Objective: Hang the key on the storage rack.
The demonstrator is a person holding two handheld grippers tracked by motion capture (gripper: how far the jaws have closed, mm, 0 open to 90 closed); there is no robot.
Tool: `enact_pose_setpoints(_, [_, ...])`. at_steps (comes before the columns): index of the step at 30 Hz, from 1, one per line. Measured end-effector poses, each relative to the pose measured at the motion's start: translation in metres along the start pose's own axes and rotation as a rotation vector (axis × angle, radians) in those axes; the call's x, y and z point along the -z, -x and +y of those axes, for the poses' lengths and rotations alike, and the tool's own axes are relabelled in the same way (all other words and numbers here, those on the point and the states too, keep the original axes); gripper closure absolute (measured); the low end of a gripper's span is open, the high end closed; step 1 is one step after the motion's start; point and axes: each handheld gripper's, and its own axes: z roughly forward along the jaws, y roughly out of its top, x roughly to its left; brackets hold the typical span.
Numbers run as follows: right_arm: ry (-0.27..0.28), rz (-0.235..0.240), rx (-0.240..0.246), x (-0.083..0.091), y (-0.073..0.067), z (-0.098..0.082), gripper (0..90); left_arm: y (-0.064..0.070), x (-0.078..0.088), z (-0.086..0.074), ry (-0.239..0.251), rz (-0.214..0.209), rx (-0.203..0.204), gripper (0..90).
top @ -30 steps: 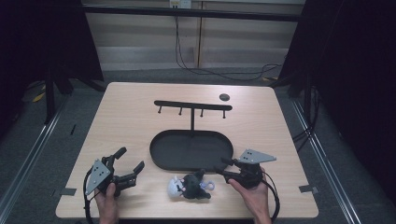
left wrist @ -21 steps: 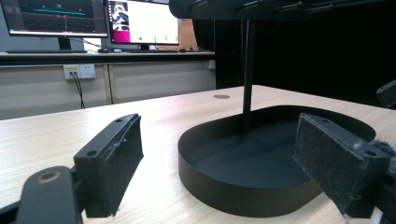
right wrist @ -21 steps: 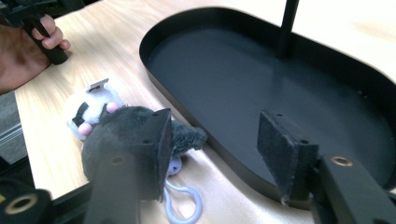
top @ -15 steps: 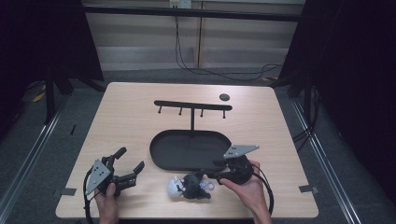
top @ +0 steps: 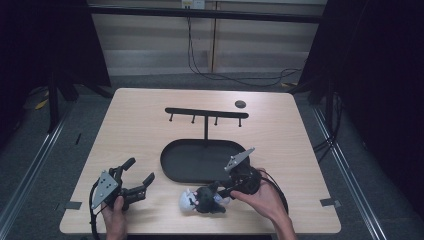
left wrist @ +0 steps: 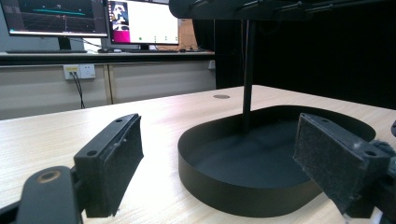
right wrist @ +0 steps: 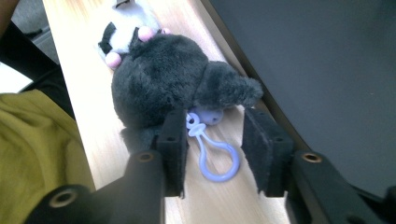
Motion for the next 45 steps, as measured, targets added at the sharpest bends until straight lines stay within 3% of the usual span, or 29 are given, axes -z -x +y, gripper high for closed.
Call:
enact_pose_setpoints(3, [-0.037, 0.022, 0.017, -0.001, 0.002, 0.002, 67.0, 0.000, 0.000, 0.000, 0.000, 0.000, 0.000, 15.3])
enact_pose_setpoints(5, [-0.118, 0.037, 0.035, -0.005, 0.004, 0.005, 67.9, 0.000, 0.000, 0.000, -0.001, 0.000, -0.001, 15.3])
enact_pose_setpoints(7, [-0.133, 0.044, 0.045, -0.006, 0.005, 0.007, 67.9, 0.000, 0.000, 0.000, -0.001, 0.000, -0.001, 15.3])
enact_pose_setpoints(8, [-0.170, 0.055, 0.050, -0.009, 0.007, 0.010, 67.9, 0.000, 0.000, 0.000, 0.000, 0.000, -0.001, 15.3])
enact_pose_setpoints(17, [-0.266, 0.118, 0.068, -0.024, 0.015, 0.018, 59.4, 0.000, 0.000, 0.000, 0.000, 0.000, -0.001, 15.3])
enact_pose_setpoints(21, [-0.289, 0.147, 0.095, -0.030, 0.018, 0.019, 57.5, 0.000, 0.000, 0.000, 0.000, 0.000, -0.001, 15.3])
enact_pose_setpoints(32, [-0.328, 0.160, 0.094, -0.036, 0.018, 0.019, 60.8, 0.000, 0.000, 0.000, 0.000, 0.000, -0.001, 15.3])
enact_pose_setpoints(35, [-0.333, 0.160, 0.106, -0.037, 0.019, 0.020, 61.6, 0.000, 0.000, 0.000, 0.000, 0.000, 0.000, 15.3])
enact_pose_setpoints(39, [-0.380, 0.145, 0.107, -0.038, 0.016, 0.025, 64.2, 0.000, 0.000, 0.000, -0.001, 0.000, -0.001, 15.3])
enact_pose_setpoints(45, [-0.381, 0.141, 0.110, -0.041, 0.015, 0.031, 62.3, 0.000, 0.000, 0.000, 0.000, 0.000, -0.001, 15.3])
